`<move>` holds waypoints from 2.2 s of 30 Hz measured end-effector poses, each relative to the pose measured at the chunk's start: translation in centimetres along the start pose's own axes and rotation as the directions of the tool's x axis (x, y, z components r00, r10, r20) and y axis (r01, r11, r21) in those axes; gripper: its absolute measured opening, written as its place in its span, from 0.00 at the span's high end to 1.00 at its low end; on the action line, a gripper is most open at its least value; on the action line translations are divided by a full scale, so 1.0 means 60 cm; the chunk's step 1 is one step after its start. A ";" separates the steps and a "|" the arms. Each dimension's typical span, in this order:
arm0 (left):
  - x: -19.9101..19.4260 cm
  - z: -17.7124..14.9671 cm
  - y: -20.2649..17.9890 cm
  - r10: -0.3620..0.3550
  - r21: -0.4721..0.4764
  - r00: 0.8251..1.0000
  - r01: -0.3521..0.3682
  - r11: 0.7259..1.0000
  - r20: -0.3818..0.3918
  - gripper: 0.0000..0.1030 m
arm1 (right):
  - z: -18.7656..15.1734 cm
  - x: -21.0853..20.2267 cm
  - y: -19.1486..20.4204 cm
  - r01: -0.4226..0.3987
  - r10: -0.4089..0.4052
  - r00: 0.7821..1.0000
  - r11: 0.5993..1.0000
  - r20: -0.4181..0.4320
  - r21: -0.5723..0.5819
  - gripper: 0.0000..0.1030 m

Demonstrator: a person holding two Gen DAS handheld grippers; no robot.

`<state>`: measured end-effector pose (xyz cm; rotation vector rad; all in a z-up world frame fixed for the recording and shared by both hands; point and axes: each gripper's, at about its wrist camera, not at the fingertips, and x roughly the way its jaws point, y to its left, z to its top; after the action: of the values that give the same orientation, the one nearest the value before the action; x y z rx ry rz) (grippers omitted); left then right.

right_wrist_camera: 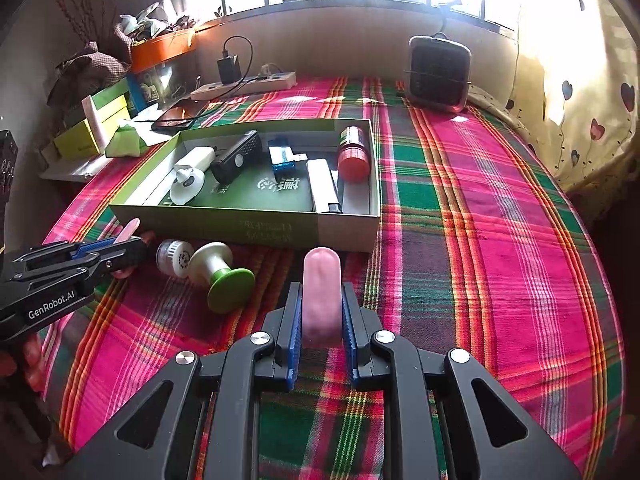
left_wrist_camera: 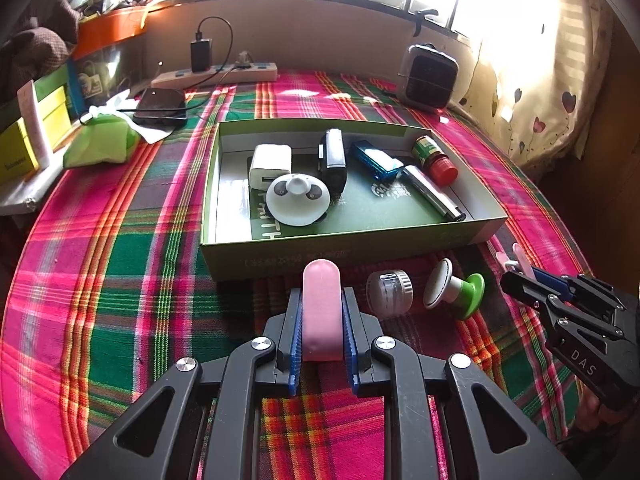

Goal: Organize rigid objects
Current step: 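Lift both held pink items and carry them over the green box, then lower both pink items into the green box and open both tools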

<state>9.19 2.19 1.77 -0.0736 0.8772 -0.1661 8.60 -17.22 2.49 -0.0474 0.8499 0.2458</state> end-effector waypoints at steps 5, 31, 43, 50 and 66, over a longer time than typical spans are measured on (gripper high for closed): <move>-0.014 0.006 -0.004 -0.004 0.005 1.000 0.004 1.000 0.018 0.83 | 0.007 -0.010 0.002 -0.007 0.007 1.000 1.000 0.018 -0.006 0.82; -0.024 0.082 -0.028 -0.071 0.039 0.995 0.069 0.997 0.068 0.83 | 0.068 -0.012 -0.010 -0.044 0.045 0.997 0.999 0.057 -0.023 0.82; 0.003 0.123 -0.030 -0.088 0.032 0.994 0.086 0.996 0.061 0.83 | 0.107 0.014 -0.002 -0.106 0.108 0.993 0.993 0.046 -0.047 0.82; 0.023 0.143 -0.027 -0.098 0.018 0.994 0.097 0.995 0.051 0.83 | 0.127 0.047 0.007 -0.133 0.135 0.991 0.989 0.017 -0.060 0.82; 0.067 0.175 -0.043 -0.113 0.040 0.993 0.112 0.993 0.025 0.83 | 0.133 0.111 0.017 -0.178 0.173 0.983 0.980 -0.066 -0.084 0.82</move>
<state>19.48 -1.07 5.77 -0.0888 0.8427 -0.2865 18.48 -13.81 2.83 -0.0635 0.9021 0.4503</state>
